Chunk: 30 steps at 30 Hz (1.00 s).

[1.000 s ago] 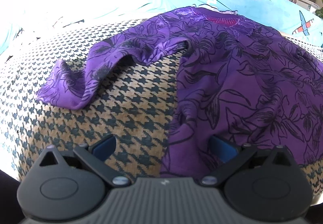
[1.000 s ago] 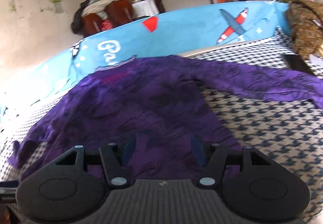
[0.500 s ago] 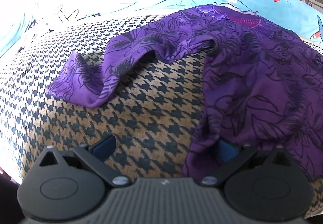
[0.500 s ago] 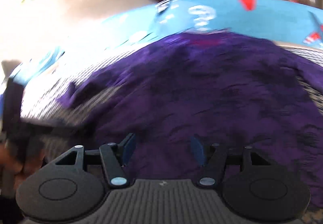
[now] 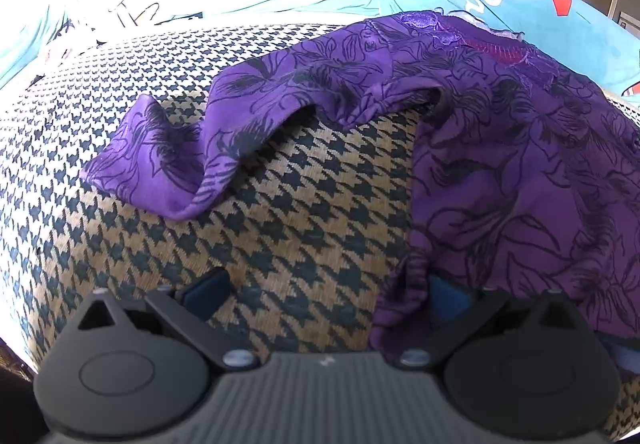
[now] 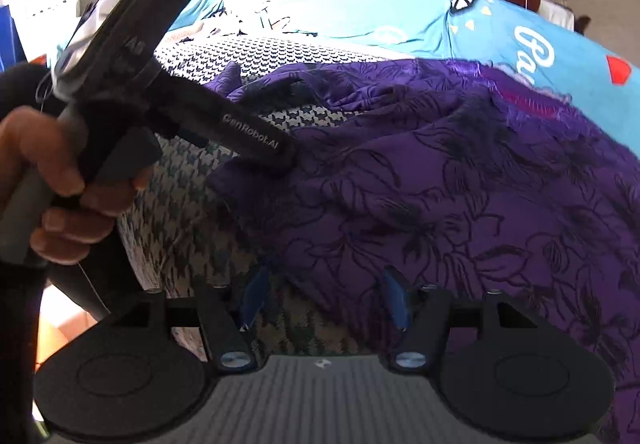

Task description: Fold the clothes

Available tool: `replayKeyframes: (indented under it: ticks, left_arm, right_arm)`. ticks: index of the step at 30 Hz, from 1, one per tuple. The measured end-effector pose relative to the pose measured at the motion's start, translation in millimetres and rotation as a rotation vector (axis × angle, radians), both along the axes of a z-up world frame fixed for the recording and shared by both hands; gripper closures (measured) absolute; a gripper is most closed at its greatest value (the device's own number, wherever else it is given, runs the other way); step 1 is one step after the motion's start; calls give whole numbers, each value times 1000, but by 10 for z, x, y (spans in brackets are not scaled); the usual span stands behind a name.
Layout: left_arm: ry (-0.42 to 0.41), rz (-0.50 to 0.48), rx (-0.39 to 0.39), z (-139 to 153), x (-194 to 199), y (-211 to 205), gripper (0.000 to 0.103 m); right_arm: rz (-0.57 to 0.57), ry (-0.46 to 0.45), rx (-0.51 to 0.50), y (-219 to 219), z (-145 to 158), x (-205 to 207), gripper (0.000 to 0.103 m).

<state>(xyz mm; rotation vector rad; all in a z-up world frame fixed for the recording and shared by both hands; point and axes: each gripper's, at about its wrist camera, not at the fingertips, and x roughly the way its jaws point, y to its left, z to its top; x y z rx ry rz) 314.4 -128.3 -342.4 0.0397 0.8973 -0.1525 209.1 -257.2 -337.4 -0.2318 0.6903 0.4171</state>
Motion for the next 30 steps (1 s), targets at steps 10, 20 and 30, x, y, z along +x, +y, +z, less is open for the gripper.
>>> replayKeyframes:
  ticks: [10,20,30]
  left_arm:
    - [-50,-57,-64,249,-148,67,0]
    - [-94,-249,-102,417,-467,-17,0]
    - [-135,-352,-57,430,-559,-408,0]
  right_arm:
    - [-68,-98,29,-76,119,77,93]
    - [-279,-194,214,-533,467,324,93]
    - [-321,-243,310,-712,714,504,93]
